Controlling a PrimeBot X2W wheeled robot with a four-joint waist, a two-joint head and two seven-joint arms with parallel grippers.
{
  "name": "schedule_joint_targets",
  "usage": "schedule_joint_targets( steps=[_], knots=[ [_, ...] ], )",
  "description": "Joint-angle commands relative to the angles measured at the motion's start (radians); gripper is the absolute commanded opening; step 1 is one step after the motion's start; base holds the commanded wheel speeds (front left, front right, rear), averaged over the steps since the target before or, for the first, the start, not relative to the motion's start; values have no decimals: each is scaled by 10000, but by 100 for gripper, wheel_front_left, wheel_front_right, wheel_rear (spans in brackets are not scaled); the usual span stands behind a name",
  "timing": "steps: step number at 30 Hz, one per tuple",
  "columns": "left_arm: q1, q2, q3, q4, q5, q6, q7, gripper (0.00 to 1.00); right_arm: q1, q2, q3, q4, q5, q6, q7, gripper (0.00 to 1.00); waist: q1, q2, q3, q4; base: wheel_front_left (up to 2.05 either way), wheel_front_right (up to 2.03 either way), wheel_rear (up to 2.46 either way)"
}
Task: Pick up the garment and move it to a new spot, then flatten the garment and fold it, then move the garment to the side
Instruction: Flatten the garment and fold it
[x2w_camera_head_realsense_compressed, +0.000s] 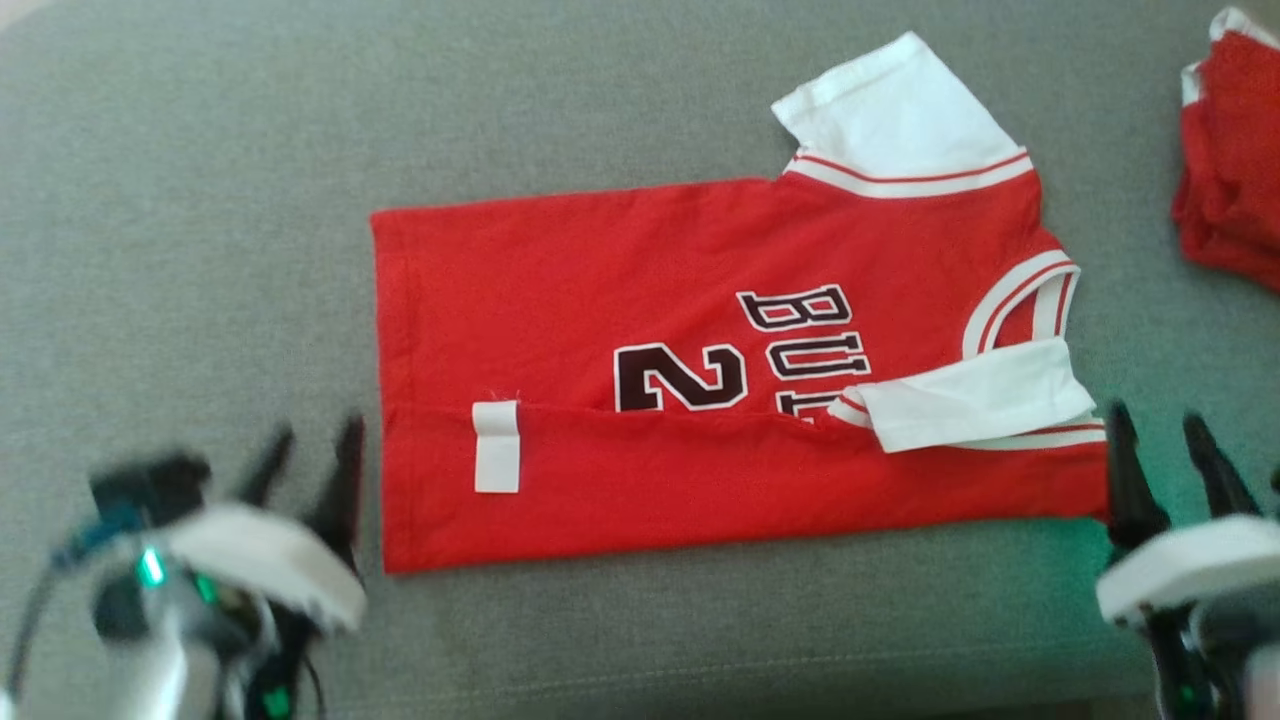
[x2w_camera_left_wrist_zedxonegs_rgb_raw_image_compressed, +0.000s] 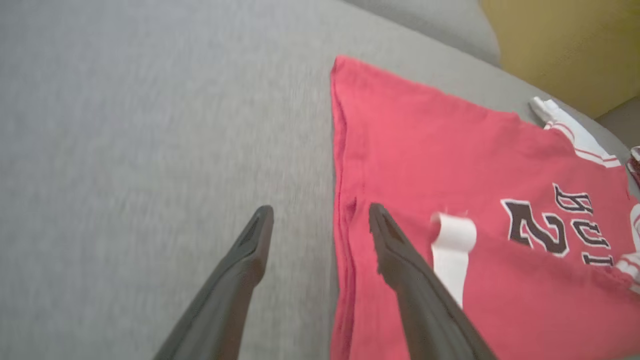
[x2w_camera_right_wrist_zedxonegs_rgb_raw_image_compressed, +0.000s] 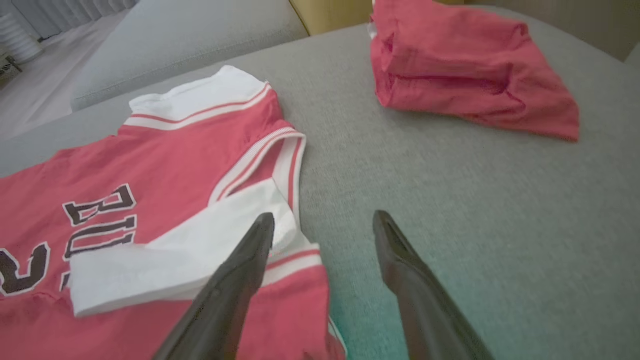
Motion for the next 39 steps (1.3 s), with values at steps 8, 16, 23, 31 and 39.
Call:
schedule_joint_targets(
  steps=[8,16,23,31,39],
  knots=[
    [-3371,1458,44,280,774,-557,1301,100,-1902,-119,1338,-1044,-468,65,-91,100,0,0,1074,-287,0,0,0],
    [-5381,1877,-314,1819,1109,-927,1905,100,-3400,-326,2554,-1018,-486,65,-106,100,0,0,1992,-564,0,0,0],
    [-6226,1919,-506,2796,1303,-1026,1803,100,-3892,-483,2828,-783,-406,65,-246,100,0,0,2303,-649,0,0,0],
    [-6515,2000,-798,3086,1196,-1340,2119,78,-4099,-622,2855,-754,-352,65,-291,100,0,0,2437,-688,0,0,0],
    [-6312,2082,-1059,2597,985,-1502,2611,0,-4401,-842,2776,-808,-422,65,-57,100,0,0,2358,-495,0,0,0]
  ],
)
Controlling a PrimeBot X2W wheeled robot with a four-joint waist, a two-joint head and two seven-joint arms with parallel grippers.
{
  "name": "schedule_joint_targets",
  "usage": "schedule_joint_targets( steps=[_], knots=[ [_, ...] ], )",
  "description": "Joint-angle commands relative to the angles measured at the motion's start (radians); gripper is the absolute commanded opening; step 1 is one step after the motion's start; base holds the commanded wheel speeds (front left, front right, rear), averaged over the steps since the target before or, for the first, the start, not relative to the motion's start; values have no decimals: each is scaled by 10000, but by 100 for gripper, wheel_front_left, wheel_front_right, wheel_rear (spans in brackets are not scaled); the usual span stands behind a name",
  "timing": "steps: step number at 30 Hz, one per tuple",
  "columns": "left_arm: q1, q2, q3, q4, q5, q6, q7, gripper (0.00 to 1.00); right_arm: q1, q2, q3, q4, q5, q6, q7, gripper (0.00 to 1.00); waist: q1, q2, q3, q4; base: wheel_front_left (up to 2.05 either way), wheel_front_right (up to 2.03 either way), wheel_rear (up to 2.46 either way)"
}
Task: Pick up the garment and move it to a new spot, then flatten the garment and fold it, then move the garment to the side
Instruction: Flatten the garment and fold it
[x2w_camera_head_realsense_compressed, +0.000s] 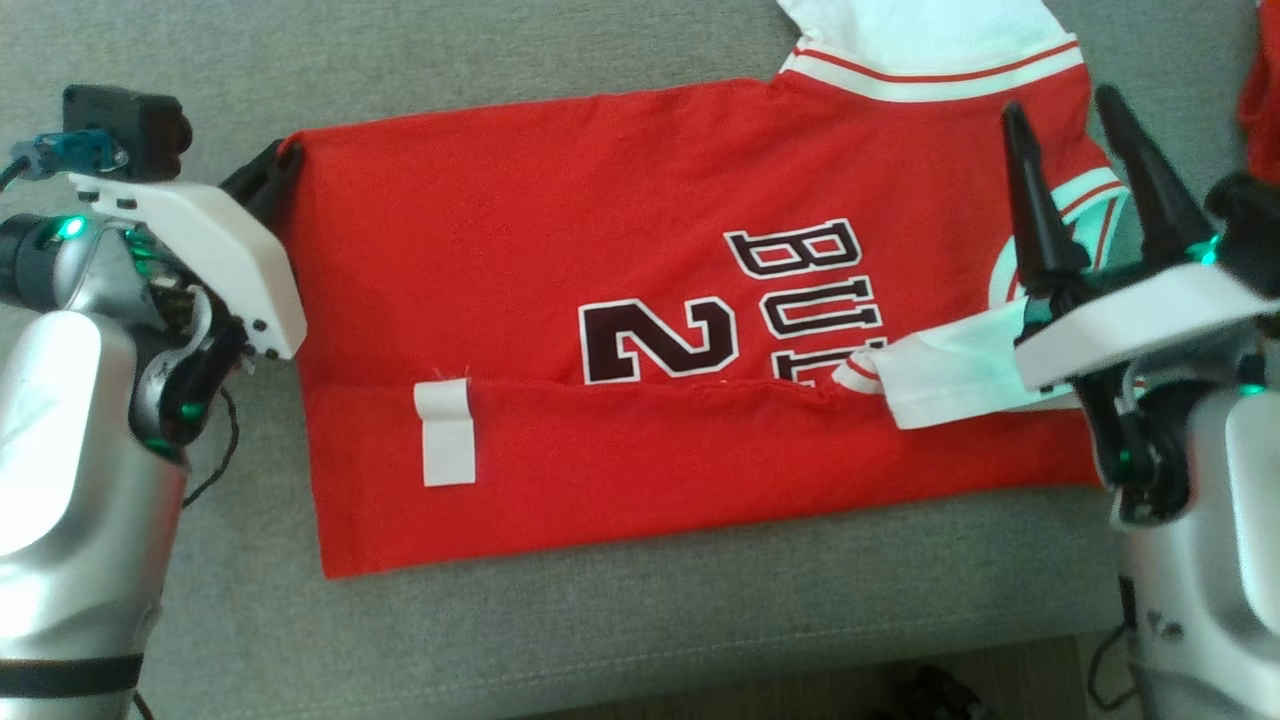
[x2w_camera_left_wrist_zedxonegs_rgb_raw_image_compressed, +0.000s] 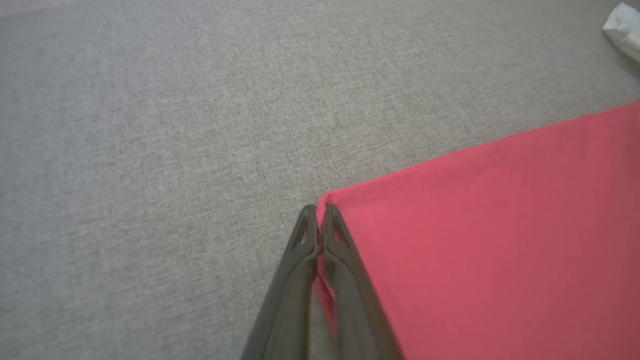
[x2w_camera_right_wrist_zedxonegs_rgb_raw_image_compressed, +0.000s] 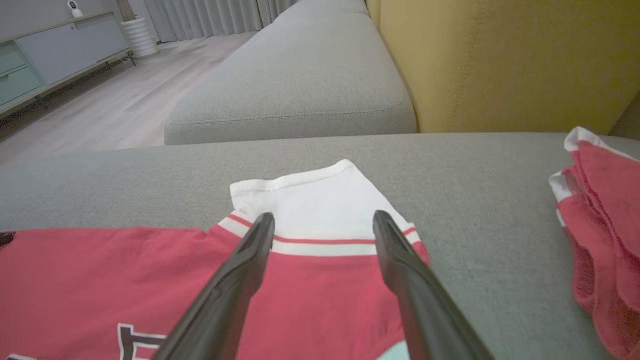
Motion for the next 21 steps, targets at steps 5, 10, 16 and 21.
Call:
schedule_joint_targets(
  steps=[5,10,16,21],
  knots=[
    [33,243,239,-578,-19,-29,-413,0,-939,-313,197,-18,-53,65,319,100,0,0,-4,197,0,0,0],
    [-10,51,261,-1050,10,22,-1089,0,-2229,-699,33,931,-304,65,697,100,0,0,25,497,0,0,0],
    [-9,-262,51,-1467,23,24,-1523,0,-4105,-1248,-11,2842,-681,65,1658,100,0,0,116,1087,0,0,0],
    [-4,-675,-265,-1436,-12,2,-1760,0,-5471,-1580,-290,4781,-1090,65,2505,100,0,0,231,1651,0,0,0]
  ],
)
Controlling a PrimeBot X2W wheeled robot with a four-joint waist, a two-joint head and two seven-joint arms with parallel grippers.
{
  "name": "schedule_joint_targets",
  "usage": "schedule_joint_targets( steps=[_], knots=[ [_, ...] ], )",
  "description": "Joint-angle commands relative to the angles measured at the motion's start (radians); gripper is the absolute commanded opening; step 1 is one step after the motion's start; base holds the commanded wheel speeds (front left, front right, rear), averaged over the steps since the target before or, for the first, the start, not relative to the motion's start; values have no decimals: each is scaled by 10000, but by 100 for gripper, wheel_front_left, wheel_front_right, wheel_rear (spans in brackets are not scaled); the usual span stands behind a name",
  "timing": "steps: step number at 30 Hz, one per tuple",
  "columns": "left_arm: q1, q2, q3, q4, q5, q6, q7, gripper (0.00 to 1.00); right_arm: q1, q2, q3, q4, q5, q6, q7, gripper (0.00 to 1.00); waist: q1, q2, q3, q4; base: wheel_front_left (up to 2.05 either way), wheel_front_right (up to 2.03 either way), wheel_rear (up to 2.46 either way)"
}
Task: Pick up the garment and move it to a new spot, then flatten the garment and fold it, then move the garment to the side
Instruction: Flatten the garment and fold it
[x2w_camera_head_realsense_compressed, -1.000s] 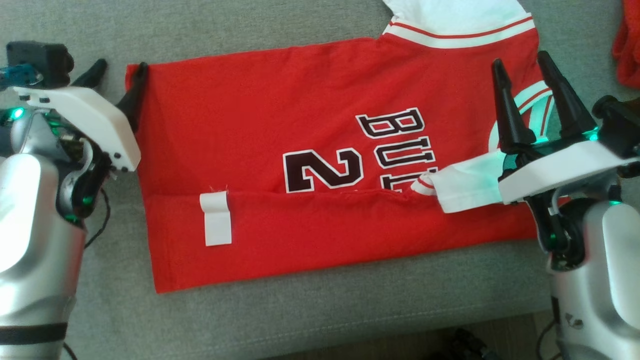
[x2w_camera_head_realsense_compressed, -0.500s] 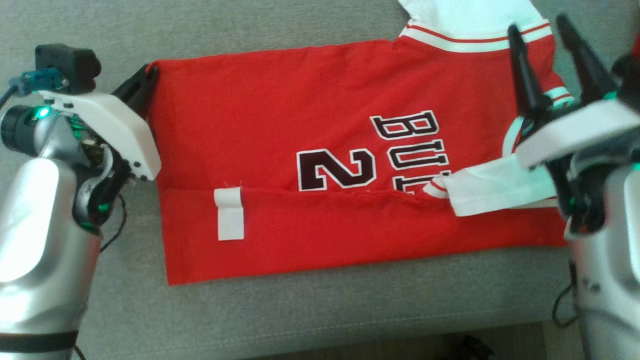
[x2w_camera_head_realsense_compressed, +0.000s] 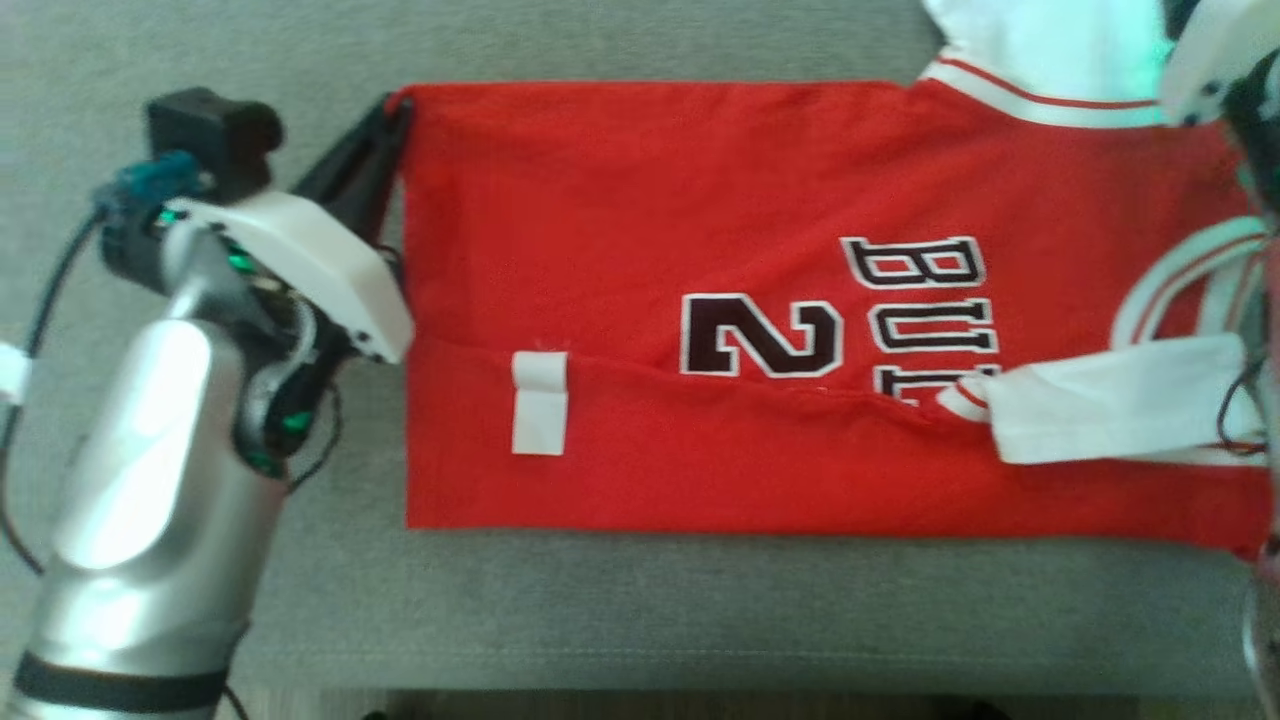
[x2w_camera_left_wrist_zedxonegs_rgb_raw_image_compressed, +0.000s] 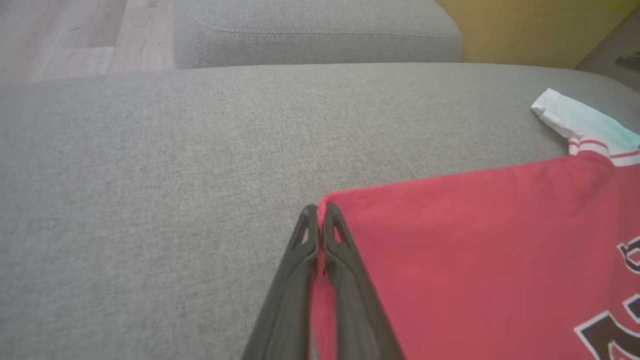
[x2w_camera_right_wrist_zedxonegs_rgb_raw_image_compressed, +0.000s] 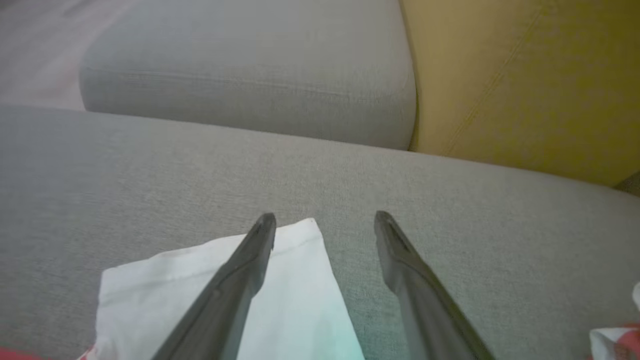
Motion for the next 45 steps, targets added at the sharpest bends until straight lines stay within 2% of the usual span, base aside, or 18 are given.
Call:
schedule_joint_targets(
  steps=[1,9,16,18,20,21,25,32,37,41,45],
  knots=[
    [-206,140,237,-283,12,39,-125,0,-424,-85,-70,180,-143,65,242,100,-1,0,107,354,0,0,0],
    [-468,-410,-171,238,-15,-49,-581,0,-1643,-237,-537,2255,-686,65,1100,100,-1,0,324,953,0,0,0],
    [-627,-552,-290,573,-33,-85,-818,0,-2138,-247,-632,3259,-768,65,1962,100,-1,0,380,1031,0,0,0],
    [-643,-542,-288,660,-51,-87,-862,0,-2168,-191,-550,3447,-693,65,2456,49,-1,0,352,990,0,0,0],
    [-670,-506,-276,728,-70,-92,-885,0,-2214,-224,-432,3529,-588,65,2791,22,-1,0,337,944,0,0,0],
    [-686,-487,-267,756,-79,-94,-895,0,-2223,-240,-372,3527,-538,65,2863,0,-1,0,328,917,0,0,0],
    [-784,-437,-230,840,-98,-90,-991,0,-2136,-255,-252,3343,-346,65,2483,0,-1,0,283,805,0,0,0],
    [-938,-293,-76,1001,-94,-4,-1272,0,-1914,-92,-113,2902,-13,65,290,0,-1,0,24,407,0,0,0],
    [-988,-115,114,1042,-108,97,-1488,0,-1611,-69,336,2450,563,65,-828,0,-1,0,-394,0,0,0,0],
    [-847,13,228,974,-144,174,-1634,0,-992,-243,817,1749,1185,65,-1446,0,-1,0,-766,-300,0,0,0],
    [-314,211,333,750,-211,240,-1789,0,297,-540,1207,562,1692,65,-1887,0,-1,0,-1166,-554,0,0,0]
  ],
)
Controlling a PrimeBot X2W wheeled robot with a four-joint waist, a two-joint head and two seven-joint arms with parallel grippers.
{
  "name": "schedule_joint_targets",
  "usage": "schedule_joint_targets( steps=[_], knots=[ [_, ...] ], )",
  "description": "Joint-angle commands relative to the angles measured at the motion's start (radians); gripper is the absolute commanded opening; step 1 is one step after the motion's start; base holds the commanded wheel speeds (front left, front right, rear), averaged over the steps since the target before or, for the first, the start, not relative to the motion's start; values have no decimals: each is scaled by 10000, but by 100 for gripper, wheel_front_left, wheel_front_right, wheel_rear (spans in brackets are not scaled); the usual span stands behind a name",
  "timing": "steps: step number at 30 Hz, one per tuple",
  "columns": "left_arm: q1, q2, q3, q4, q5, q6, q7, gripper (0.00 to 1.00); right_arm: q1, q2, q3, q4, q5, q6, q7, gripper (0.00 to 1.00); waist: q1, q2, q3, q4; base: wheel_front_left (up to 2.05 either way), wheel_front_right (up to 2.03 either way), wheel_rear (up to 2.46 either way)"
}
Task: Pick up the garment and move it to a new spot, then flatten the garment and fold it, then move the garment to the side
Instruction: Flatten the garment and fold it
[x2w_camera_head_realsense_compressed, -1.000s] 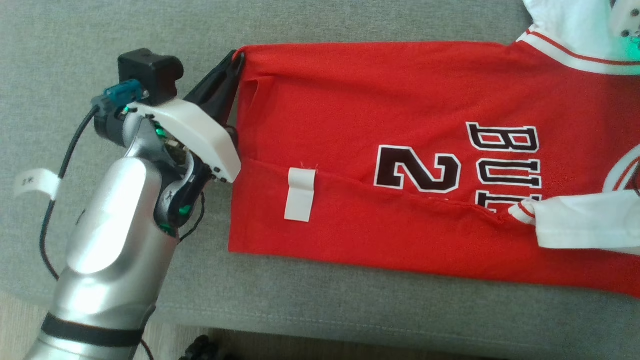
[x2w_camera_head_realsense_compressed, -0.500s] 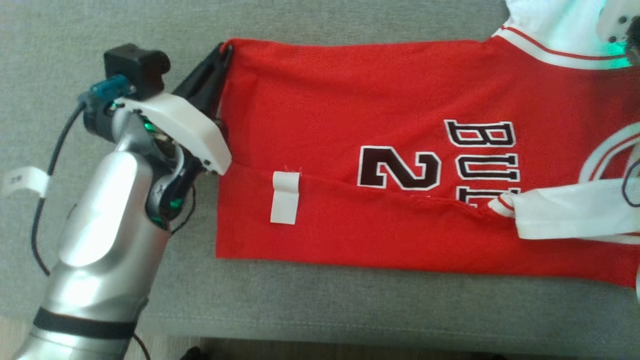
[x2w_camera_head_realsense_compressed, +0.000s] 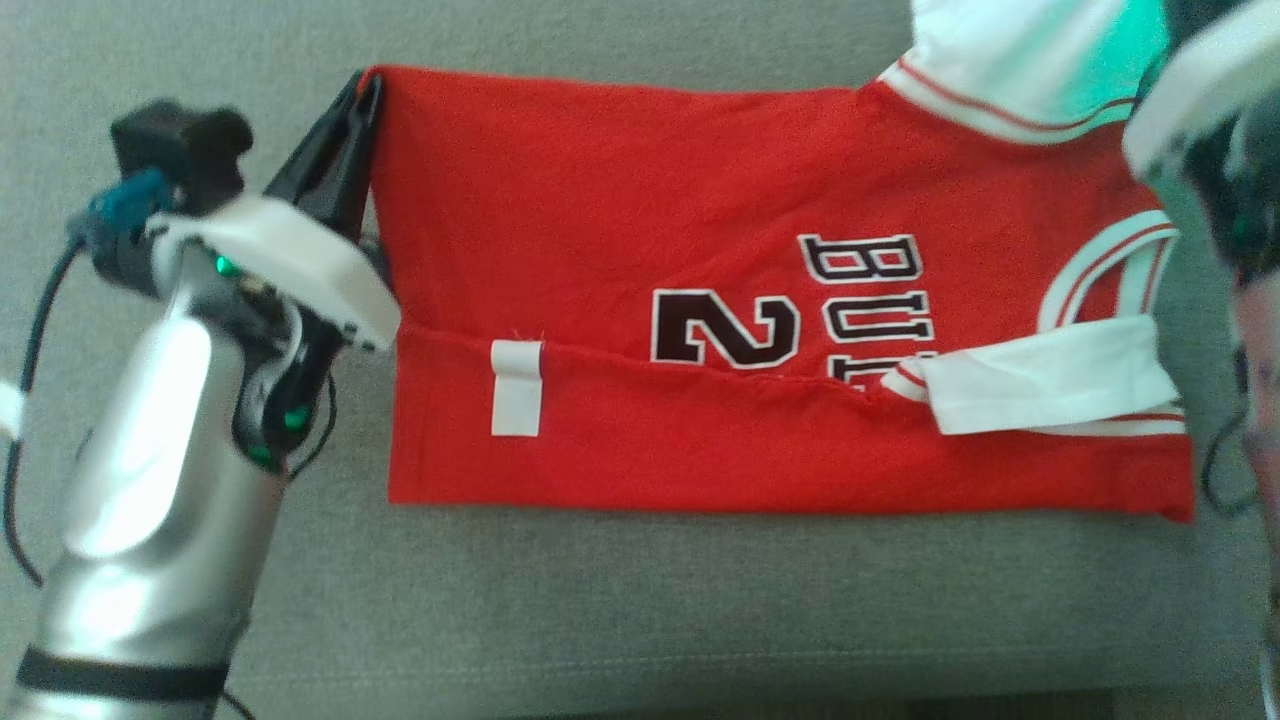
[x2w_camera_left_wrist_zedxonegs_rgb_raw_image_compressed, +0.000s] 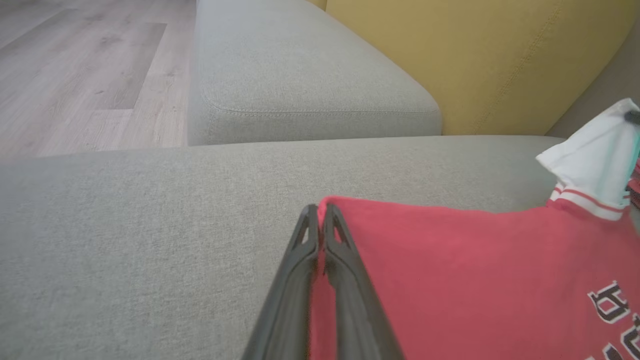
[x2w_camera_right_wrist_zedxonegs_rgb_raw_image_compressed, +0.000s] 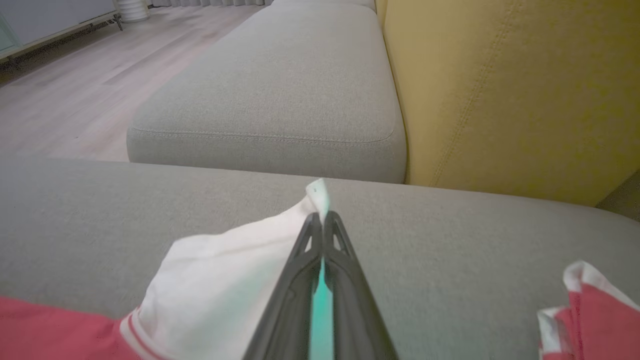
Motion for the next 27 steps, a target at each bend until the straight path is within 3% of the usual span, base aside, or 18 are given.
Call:
schedule_joint_targets(
  steps=[1,7,13,21,27],
  knots=[
    [304,493,436,-483,-116,86,-184,0,831,-195,150,-939,253,65,-205,0,0,0,-388,-272,0,0,0],
    [1892,740,721,-1298,-339,352,-633,0,3826,-159,-450,-3265,642,65,-499,0,0,0,-897,-517,0,0,0],
    [3796,617,995,-2207,-849,827,-790,0,6732,682,-1421,-5591,382,65,-316,0,0,0,-1252,-654,0,0,0],
    [4724,373,1099,-2208,-1178,1059,-1023,0,8291,1418,-1782,-6544,117,65,-52,0,0,0,-1436,-726,0,0,0],
    [5097,173,896,-1935,-1290,1038,-1081,0,8899,1761,-1850,-6434,51,65,-3,0,0,0,-1577,-770,0,0,0]
  ],
)
